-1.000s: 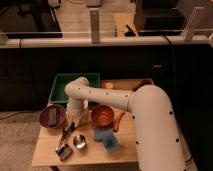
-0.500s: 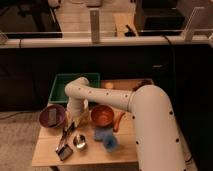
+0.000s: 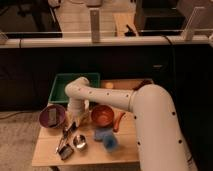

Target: Place brush in plastic cup

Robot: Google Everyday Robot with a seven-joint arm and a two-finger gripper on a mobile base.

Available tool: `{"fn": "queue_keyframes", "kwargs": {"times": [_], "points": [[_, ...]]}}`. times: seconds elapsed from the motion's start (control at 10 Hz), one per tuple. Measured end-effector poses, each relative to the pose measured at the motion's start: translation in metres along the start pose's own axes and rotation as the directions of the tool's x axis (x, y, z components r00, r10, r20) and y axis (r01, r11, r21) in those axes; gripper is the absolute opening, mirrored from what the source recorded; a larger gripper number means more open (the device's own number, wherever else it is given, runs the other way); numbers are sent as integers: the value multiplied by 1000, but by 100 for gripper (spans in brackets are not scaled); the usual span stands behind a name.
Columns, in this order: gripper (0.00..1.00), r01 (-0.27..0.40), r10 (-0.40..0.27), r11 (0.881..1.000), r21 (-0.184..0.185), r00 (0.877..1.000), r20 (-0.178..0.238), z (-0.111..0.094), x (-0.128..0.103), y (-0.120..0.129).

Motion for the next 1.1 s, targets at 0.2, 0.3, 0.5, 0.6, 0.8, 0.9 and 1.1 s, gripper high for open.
{"fn": "queue_keyframes", "kwargs": {"times": [0.2, 0.3, 0.5, 0.6, 0.8, 0.9, 1.1], "points": [[0, -35, 37, 999, 19, 993, -109, -35, -4, 3], [0, -47, 50, 999, 28, 987, -155, -54, -8, 2], [0, -70, 78, 997, 40, 966, -247, -82, -9, 5], [0, -76, 86, 996, 46, 961, -265, -88, -10, 5], [0, -83, 99, 994, 73, 960, -261, -95, -5, 5], [0, -81, 102, 993, 91, 962, -253, -99, -3, 4], [0, -75, 106, 988, 135, 966, -236, -117, -2, 5]]}}
